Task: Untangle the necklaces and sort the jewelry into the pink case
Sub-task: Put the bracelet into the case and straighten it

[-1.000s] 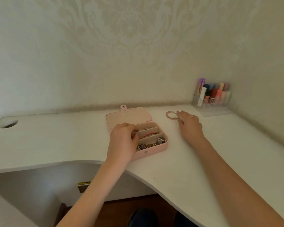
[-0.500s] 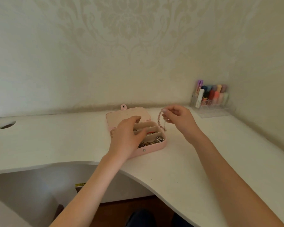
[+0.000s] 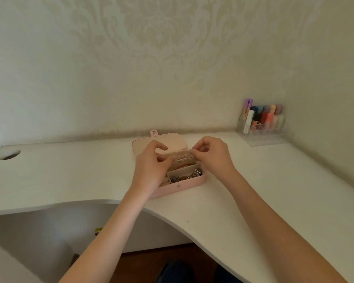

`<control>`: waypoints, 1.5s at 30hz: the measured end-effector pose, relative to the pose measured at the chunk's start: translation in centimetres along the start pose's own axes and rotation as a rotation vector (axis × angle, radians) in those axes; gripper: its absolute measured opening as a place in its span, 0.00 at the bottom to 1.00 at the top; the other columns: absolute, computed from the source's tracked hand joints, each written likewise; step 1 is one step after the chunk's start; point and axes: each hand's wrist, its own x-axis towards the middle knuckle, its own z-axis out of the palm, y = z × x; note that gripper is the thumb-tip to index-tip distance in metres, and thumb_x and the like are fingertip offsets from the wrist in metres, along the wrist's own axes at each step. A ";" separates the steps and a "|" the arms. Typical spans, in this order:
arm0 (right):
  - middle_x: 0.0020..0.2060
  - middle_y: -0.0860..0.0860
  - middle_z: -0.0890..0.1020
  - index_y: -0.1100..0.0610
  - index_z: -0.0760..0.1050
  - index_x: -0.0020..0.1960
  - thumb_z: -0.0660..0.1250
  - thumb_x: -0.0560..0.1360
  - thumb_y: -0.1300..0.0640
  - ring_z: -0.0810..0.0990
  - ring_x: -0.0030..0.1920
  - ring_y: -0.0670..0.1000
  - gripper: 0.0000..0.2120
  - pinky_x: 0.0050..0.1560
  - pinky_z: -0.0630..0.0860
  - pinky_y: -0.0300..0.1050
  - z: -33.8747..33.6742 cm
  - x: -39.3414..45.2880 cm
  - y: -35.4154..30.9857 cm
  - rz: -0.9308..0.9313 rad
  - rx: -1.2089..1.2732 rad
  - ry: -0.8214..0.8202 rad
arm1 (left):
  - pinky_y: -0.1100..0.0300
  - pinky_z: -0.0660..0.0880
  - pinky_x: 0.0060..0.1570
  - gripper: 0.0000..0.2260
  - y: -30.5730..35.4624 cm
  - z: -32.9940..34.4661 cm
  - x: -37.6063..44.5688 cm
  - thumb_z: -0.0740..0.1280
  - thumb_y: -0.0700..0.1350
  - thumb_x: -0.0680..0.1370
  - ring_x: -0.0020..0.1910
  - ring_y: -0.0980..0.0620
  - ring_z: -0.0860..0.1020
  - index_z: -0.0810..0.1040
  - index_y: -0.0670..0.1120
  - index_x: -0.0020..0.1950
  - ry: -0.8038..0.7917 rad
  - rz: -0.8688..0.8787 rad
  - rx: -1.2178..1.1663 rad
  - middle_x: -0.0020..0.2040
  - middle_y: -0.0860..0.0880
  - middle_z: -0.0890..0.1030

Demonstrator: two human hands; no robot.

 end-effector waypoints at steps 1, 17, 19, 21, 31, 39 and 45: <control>0.31 0.50 0.80 0.54 0.77 0.35 0.74 0.69 0.59 0.77 0.32 0.46 0.07 0.35 0.73 0.36 0.2 0.0 0.0 -0.032 -0.083 0.012 | 0.74 0.69 0.30 0.05 -0.1 0.1 -0.2 0.72 0.43 0.73 0.33 0.59 0.77 0.77 0.47 0.45 0.011 0.029 0.032 0.34 0.53 0.80; 0.46 0.52 0.77 0.57 0.76 0.42 0.67 0.74 0.59 0.73 0.49 0.52 0.02 0.46 0.71 0.47 1.4 -0.5 0.5 -0.198 -0.514 -0.049 | 0.54 0.68 0.47 0.05 -1.0 1.6 -0.2 0.65 0.47 0.74 0.50 0.47 0.71 0.81 0.49 0.42 0.038 0.180 0.523 0.39 0.51 0.80; 0.46 0.51 0.75 0.57 0.77 0.43 0.67 0.74 0.59 0.72 0.47 0.50 0.03 0.44 0.70 0.45 1.3 -0.4 0.8 -0.189 -0.493 -0.033 | 0.54 0.64 0.47 0.07 -0.8 1.5 -0.1 0.64 0.48 0.75 0.52 0.46 0.70 0.81 0.49 0.46 0.038 0.176 0.589 0.44 0.51 0.79; 0.44 0.50 0.76 0.57 0.78 0.43 0.67 0.74 0.58 0.71 0.44 0.48 0.04 0.41 0.66 0.42 1.1 -0.2 1.1 -0.157 -0.407 -0.008 | 0.53 0.65 0.48 0.07 -0.9 1.2 0.0 0.64 0.48 0.76 0.52 0.46 0.71 0.79 0.49 0.49 0.069 0.156 0.519 0.45 0.51 0.78; 0.39 0.47 0.79 0.52 0.80 0.48 0.52 0.82 0.47 0.75 0.45 0.50 0.19 0.46 0.67 0.43 2.1 2.1 2.2 0.078 -0.177 -0.243 | 0.46 0.65 0.61 0.29 -5.7 -2.8 4.0 0.56 0.58 0.79 0.67 0.35 0.65 0.62 0.35 0.68 0.012 -0.302 0.434 0.62 0.34 0.73; 0.57 0.49 0.81 0.53 0.78 0.58 0.54 0.80 0.43 0.77 0.60 0.49 0.20 0.67 0.68 0.51 2.6 2.2 2.6 0.204 0.177 -0.255 | 0.52 0.66 0.65 0.29 -5.8 -1.4 3.9 0.58 0.46 0.81 0.68 0.46 0.69 0.48 0.42 0.77 0.071 -0.251 -0.064 0.69 0.48 0.72; 0.59 0.51 0.79 0.51 0.70 0.68 0.65 0.77 0.52 0.79 0.58 0.51 0.19 0.62 0.74 0.53 2.5 1.9 3.0 0.222 0.515 -0.112 | 0.59 0.73 0.56 0.27 -5.1 -1.6 3.5 0.63 0.33 0.77 0.52 0.59 0.78 0.63 0.47 0.74 0.152 -0.112 -0.343 0.66 0.55 0.73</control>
